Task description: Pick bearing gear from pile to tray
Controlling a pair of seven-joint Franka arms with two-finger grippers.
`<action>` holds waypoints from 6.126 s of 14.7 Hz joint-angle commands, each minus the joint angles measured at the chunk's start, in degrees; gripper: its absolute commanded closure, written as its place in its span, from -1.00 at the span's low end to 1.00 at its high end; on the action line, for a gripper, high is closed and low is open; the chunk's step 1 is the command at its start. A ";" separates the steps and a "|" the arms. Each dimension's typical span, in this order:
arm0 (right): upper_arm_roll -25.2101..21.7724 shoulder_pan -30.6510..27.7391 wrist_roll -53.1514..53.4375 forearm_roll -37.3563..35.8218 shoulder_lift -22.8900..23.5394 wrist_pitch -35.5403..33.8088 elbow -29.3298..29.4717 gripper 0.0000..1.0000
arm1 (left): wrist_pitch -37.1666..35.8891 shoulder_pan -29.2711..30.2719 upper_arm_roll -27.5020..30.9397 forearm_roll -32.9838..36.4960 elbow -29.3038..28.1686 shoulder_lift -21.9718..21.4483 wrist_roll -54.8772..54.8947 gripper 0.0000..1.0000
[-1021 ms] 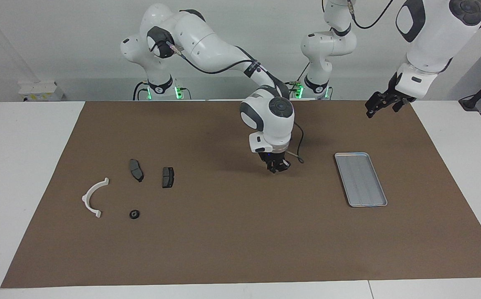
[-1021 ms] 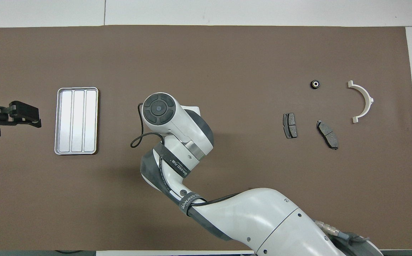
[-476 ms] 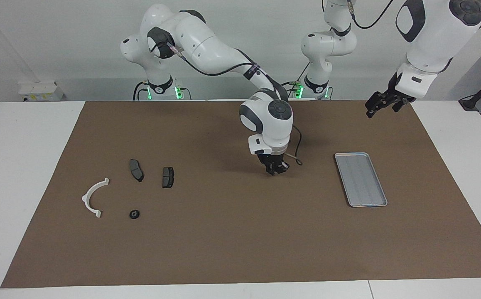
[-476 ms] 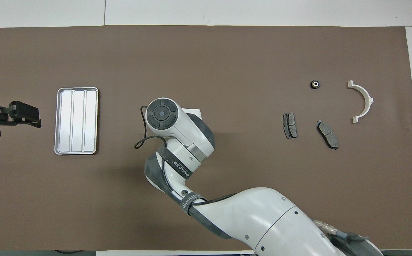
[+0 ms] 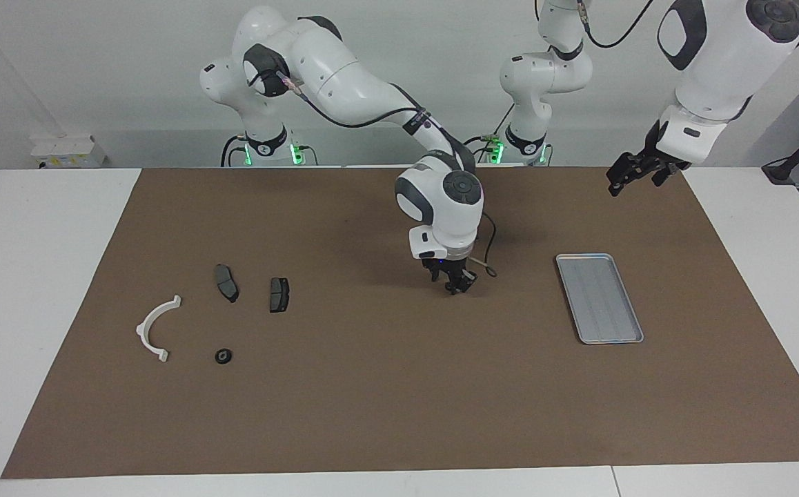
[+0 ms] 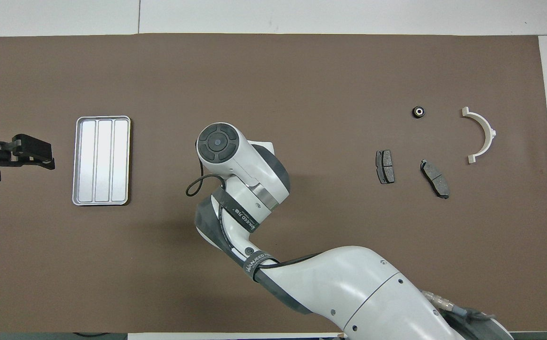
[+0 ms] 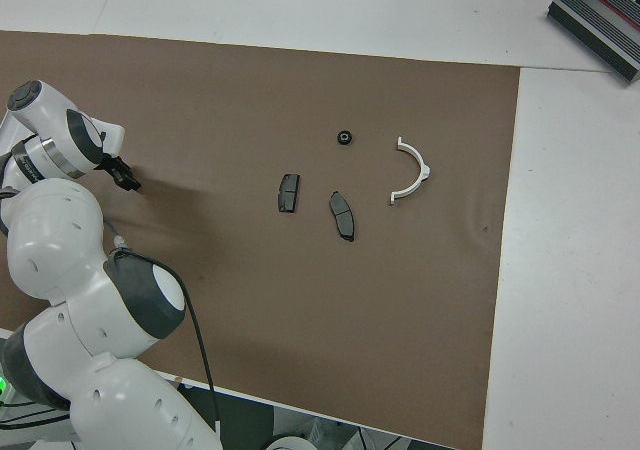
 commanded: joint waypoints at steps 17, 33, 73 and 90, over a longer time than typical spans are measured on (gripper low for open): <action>0.57 -35.88 -78.77 -0.74 -17.43 -4.23 -11.97 -1.00 | 12.46 -13.40 -0.56 -3.85 -4.71 5.10 -19.73 -1.00; 0.31 -40.12 -69.92 -3.73 -10.95 16.82 -21.86 -1.00 | 37.97 -28.53 -0.21 -2.79 -8.05 25.69 -39.69 -0.86; 1.71 -20.81 -39.31 4.34 -23.77 -28.09 -1.12 1.00 | 37.71 2.91 0.23 -2.53 -27.04 10.04 17.94 1.00; 2.07 -1.53 -2.32 0.50 -5.67 9.61 -9.37 1.00 | 42.45 4.16 0.23 -2.53 -30.29 10.92 20.69 1.00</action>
